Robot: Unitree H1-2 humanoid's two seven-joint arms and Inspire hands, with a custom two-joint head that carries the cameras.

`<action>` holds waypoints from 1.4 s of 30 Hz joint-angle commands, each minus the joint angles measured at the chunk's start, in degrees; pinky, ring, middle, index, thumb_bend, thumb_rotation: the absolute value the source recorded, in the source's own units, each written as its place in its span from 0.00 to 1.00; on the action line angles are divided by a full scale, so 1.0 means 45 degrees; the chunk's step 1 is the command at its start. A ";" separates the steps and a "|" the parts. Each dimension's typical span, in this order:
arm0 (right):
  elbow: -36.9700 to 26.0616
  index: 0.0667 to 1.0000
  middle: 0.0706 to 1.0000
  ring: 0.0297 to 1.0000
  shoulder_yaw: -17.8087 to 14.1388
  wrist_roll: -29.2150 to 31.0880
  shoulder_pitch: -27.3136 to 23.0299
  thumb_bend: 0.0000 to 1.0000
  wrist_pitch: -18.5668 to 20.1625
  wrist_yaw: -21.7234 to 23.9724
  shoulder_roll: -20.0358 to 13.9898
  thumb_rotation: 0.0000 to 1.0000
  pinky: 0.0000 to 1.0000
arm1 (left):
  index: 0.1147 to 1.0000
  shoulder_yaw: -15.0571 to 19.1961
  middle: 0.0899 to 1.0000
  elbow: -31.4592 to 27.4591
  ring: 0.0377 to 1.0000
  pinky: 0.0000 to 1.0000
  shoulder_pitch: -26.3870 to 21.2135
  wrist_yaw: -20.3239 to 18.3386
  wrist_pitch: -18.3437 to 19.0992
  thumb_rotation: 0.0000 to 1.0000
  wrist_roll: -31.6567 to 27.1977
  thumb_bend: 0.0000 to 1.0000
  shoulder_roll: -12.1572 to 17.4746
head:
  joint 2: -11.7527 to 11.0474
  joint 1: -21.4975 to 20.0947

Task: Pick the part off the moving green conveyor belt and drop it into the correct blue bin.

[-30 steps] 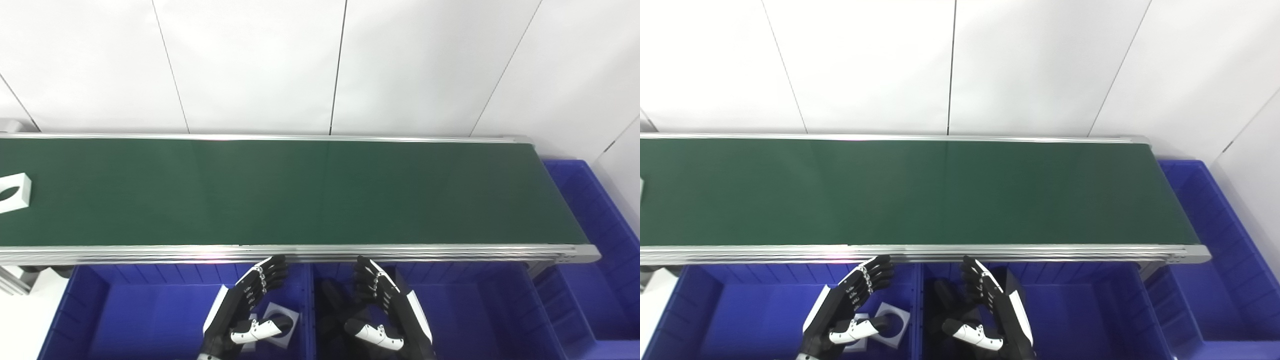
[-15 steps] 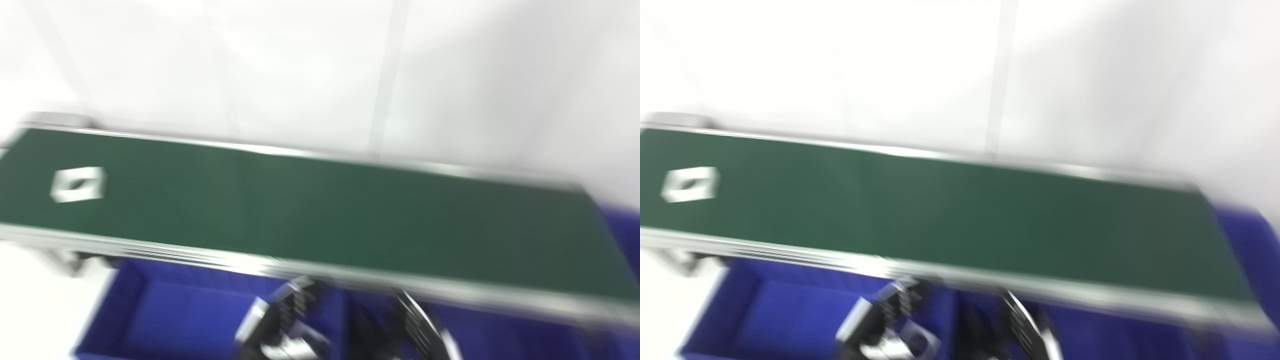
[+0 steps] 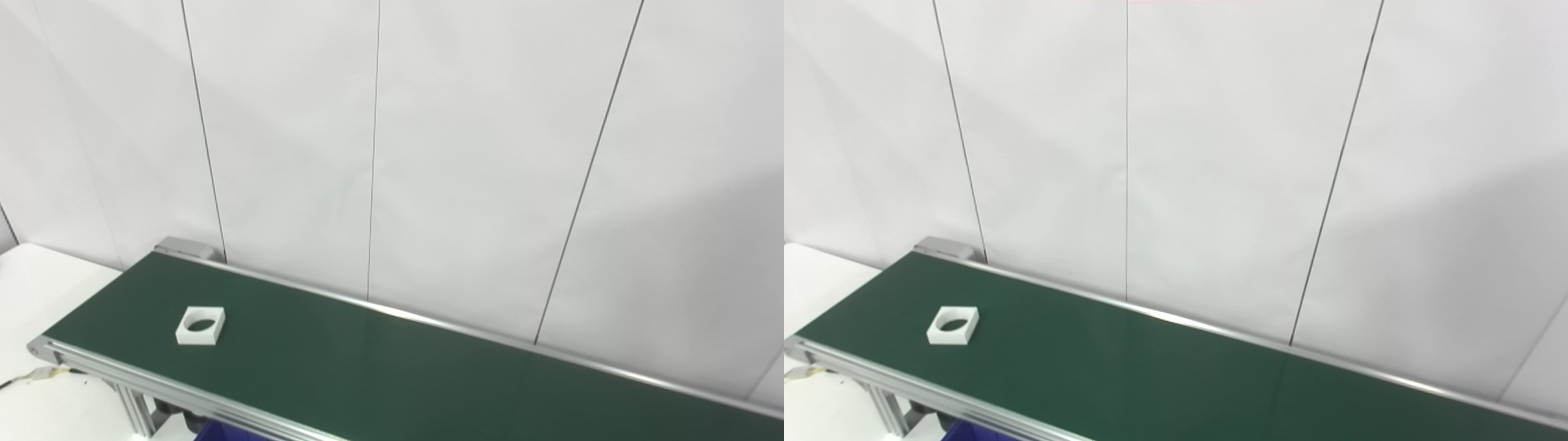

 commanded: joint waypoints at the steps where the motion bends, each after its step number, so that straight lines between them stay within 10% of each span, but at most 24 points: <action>1: -0.0249 0.99 0.92 0.94 -0.0033 -0.0007 -0.0173 0.91 -0.0720 0.0072 0.0138 0.43 0.94 | 0.73 -0.0020 0.75 -0.0529 0.73 0.70 -0.0268 0.0053 -0.0493 0.27 0.0006 0.99 0.0162 | 0.0017 -0.0039; 17: -0.0078 0.97 0.92 0.94 -0.0209 0.0073 -0.0296 0.88 -0.0720 0.0162 0.0176 0.42 0.94 | 0.69 0.0957 0.71 -0.3657 0.70 0.66 -0.0238 0.0523 -0.0413 0.24 0.0024 0.98 0.0809 | 0.0225 0.0366; 29: -0.0263 0.97 0.92 0.94 -0.0558 0.0327 -0.0207 0.85 -0.0720 0.0647 0.0048 0.41 0.95 | 0.74 0.2166 0.74 -0.7367 0.71 0.66 -0.1081 0.1427 0.1879 0.30 0.1898 0.91 0.1364 | 0.0534 0.1045; 42: -0.0492 0.99 0.93 0.94 -0.1166 0.0690 -0.0083 0.81 -0.0719 0.1505 0.0004 0.44 0.95 | 0.79 0.3085 0.81 -0.5933 0.77 0.70 -0.3105 0.2117 0.2831 0.30 0.2767 0.79 0.2211 | 0.1032 0.1844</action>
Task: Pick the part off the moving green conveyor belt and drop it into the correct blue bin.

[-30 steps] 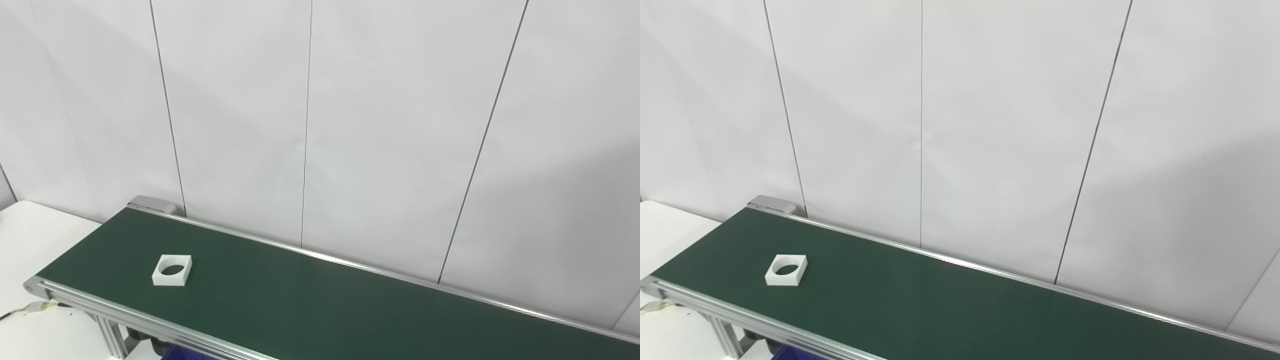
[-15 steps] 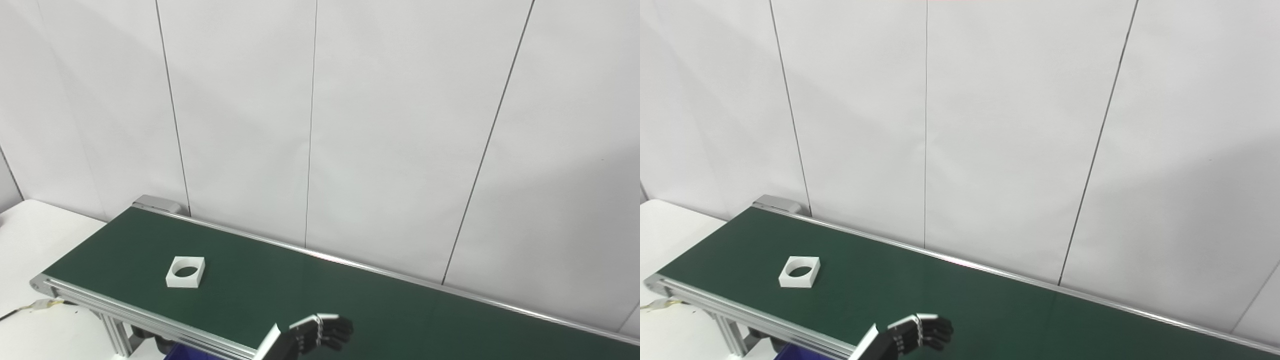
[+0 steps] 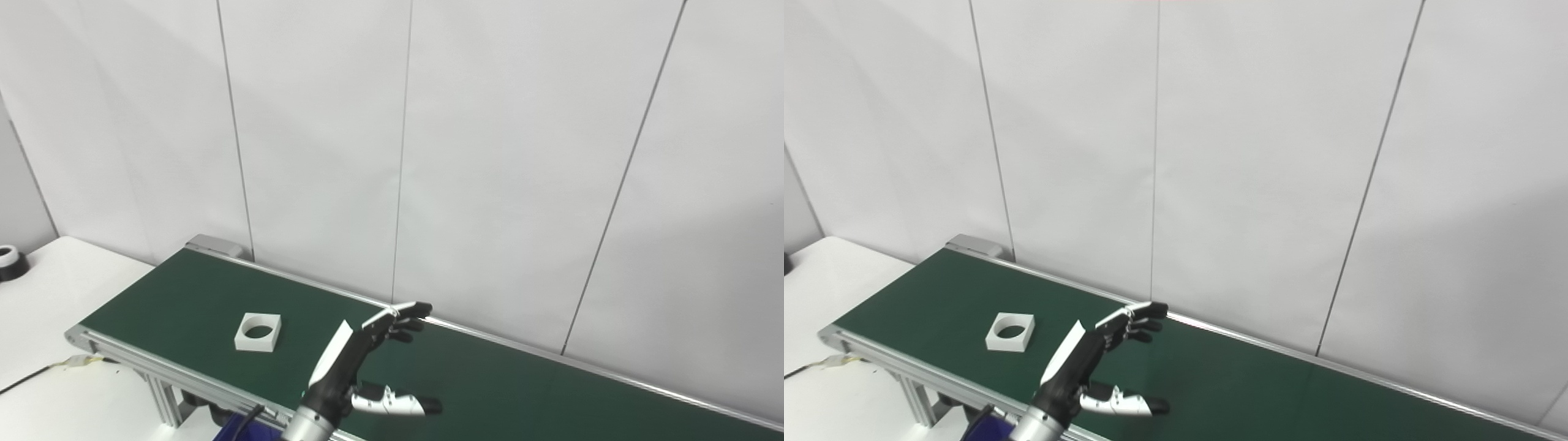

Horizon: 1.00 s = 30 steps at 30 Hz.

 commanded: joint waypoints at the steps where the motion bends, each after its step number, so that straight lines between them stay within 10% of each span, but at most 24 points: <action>1: -0.0494 0.99 0.93 0.94 -0.0140 0.0205 -0.0076 0.80 -0.0715 0.0285 0.0031 0.44 0.95 | 0.79 0.0064 0.80 0.0246 0.76 0.71 -0.0788 0.0272 -0.0130 0.29 0.0143 0.80 0.0417 | 0.0145 0.0080; 12: -0.0830 0.99 0.92 0.93 -0.0277 0.0006 0.0088 0.82 -0.0715 0.0316 0.0045 0.53 0.94 | 0.79 -0.0536 0.80 0.2461 0.80 0.80 -0.2536 -0.0379 0.1481 0.20 0.1593 0.91 0.2884 | 0.0548 0.0222; 30: -0.1215 0.97 0.92 0.91 -0.0123 -0.0258 0.0328 0.87 -0.0714 0.0014 0.0115 0.60 0.90 | 0.79 -0.2053 0.84 0.4650 0.87 0.81 -0.3895 -0.1696 0.1744 0.03 0.3084 0.94 0.5605 | 0.0933 -0.0070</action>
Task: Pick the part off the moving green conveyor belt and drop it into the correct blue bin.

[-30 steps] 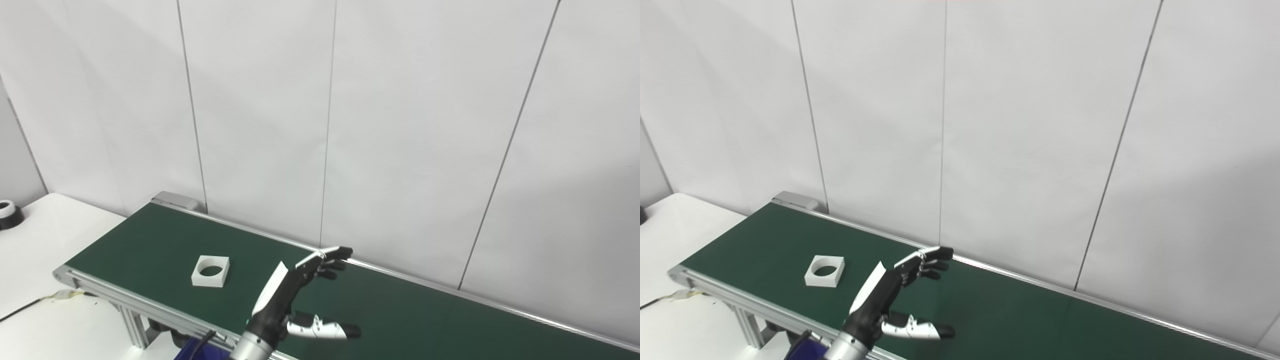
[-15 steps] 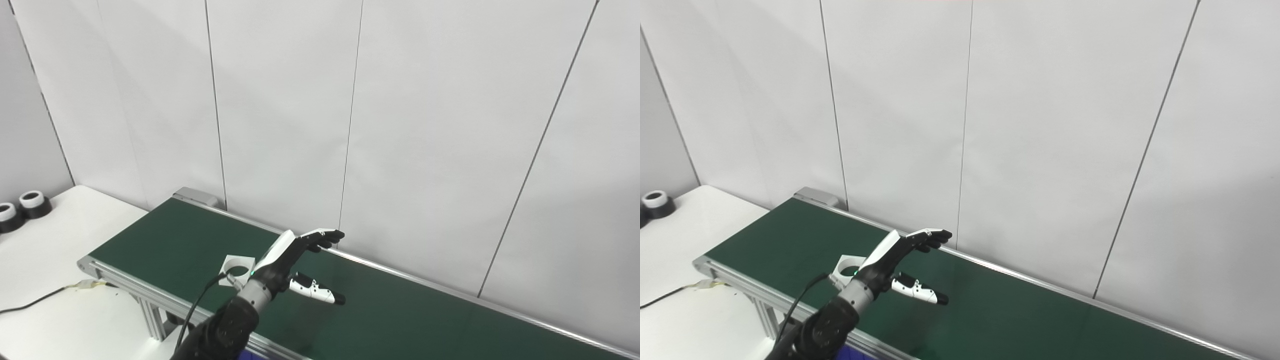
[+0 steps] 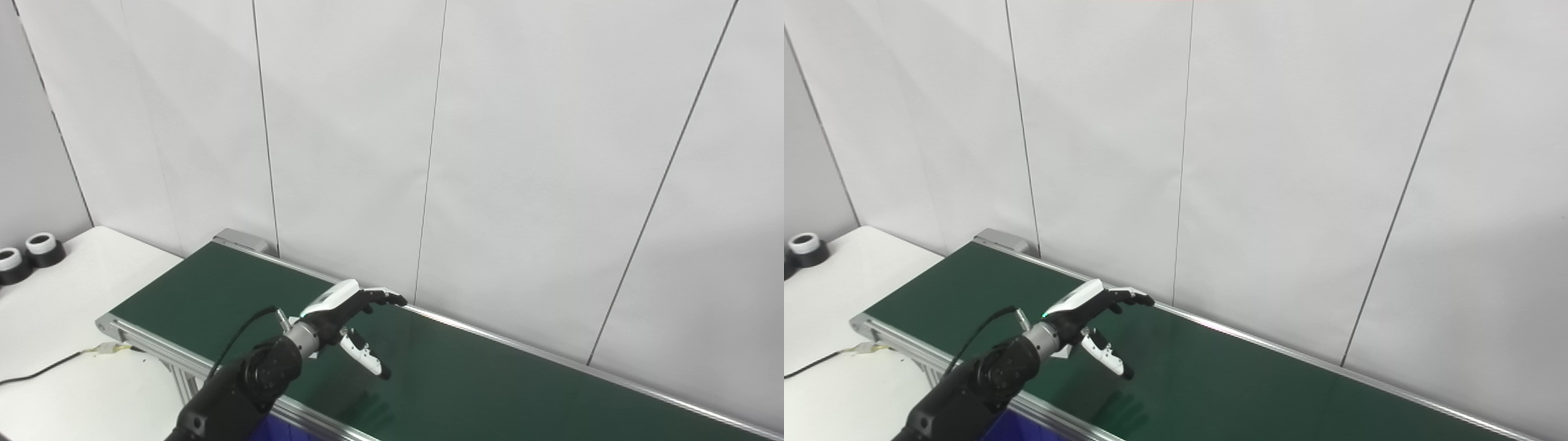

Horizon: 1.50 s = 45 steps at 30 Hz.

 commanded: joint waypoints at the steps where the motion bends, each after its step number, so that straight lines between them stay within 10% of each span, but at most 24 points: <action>1: -0.0389 0.97 0.92 0.91 0.0049 0.0042 -0.0015 0.87 -0.0707 0.0028 0.0089 0.59 0.91 | 0.79 -0.0107 0.84 0.0010 0.87 0.82 -0.0651 -0.0028 0.0085 0.02 0.0344 0.94 0.0582 | 0.0033 0.0007; 21: -0.0621 0.97 0.91 0.91 0.0222 0.0028 0.0123 0.88 -0.0704 -0.0059 0.0117 0.59 0.90 | 0.83 -0.1139 0.88 0.1725 0.89 0.88 -0.0985 0.0211 0.0138 0.00 0.2483 0.94 0.1905 | 0.0156 -0.0238; 45: -0.0792 0.97 0.92 0.91 0.0308 -0.0054 0.0255 0.88 -0.0703 -0.0156 0.0111 0.57 0.91 | 0.84 -0.2137 0.88 0.4639 0.89 0.92 -0.1999 0.1723 -0.0071 0.00 0.2810 0.94 0.1161 | 0.0096 -0.0505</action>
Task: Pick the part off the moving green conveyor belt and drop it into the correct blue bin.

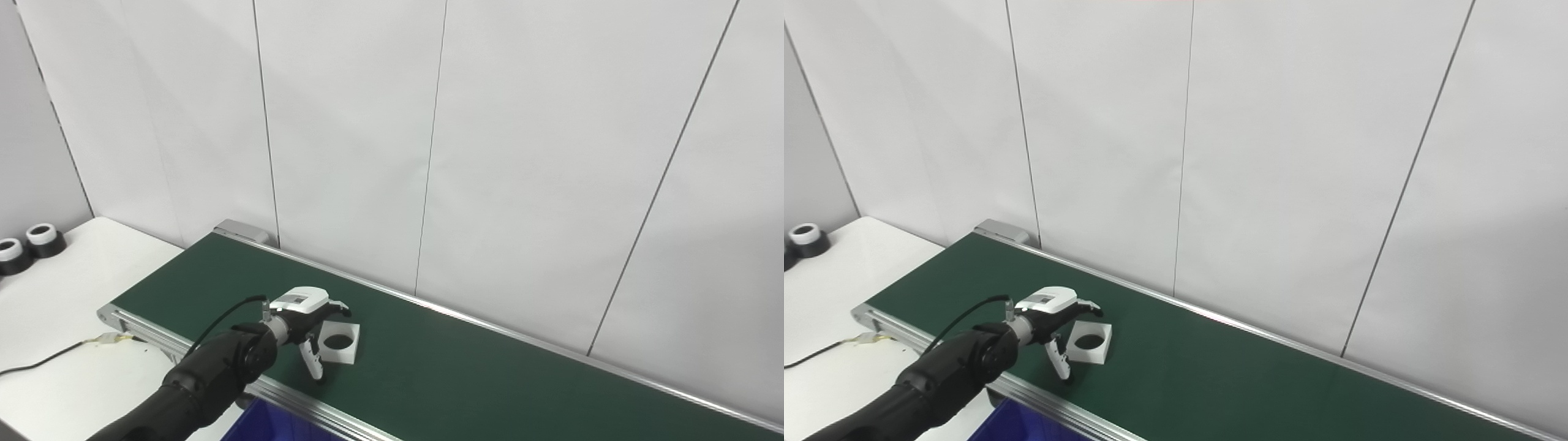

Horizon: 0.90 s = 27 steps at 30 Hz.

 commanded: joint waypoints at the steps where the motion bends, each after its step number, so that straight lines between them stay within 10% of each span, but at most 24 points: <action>1: -0.0380 0.97 0.92 0.91 0.0022 -0.0067 -0.0014 0.88 -0.0701 -0.0056 0.0053 0.57 0.91 | 0.84 0.0050 0.88 -0.0092 0.89 0.92 -0.0763 0.0576 -0.0088 0.00 0.0049 0.94 0.0188 | 0.0014 -0.0023; 27: -0.0655 0.97 0.91 0.91 0.0255 -0.0335 0.0125 0.88 -0.0706 -0.0497 0.0064 0.57 0.89 | 0.84 -0.0803 0.87 0.1023 0.88 0.94 -0.1361 0.1213 0.0581 0.04 0.0170 0.94 -0.1068 | 0.0097 -0.0292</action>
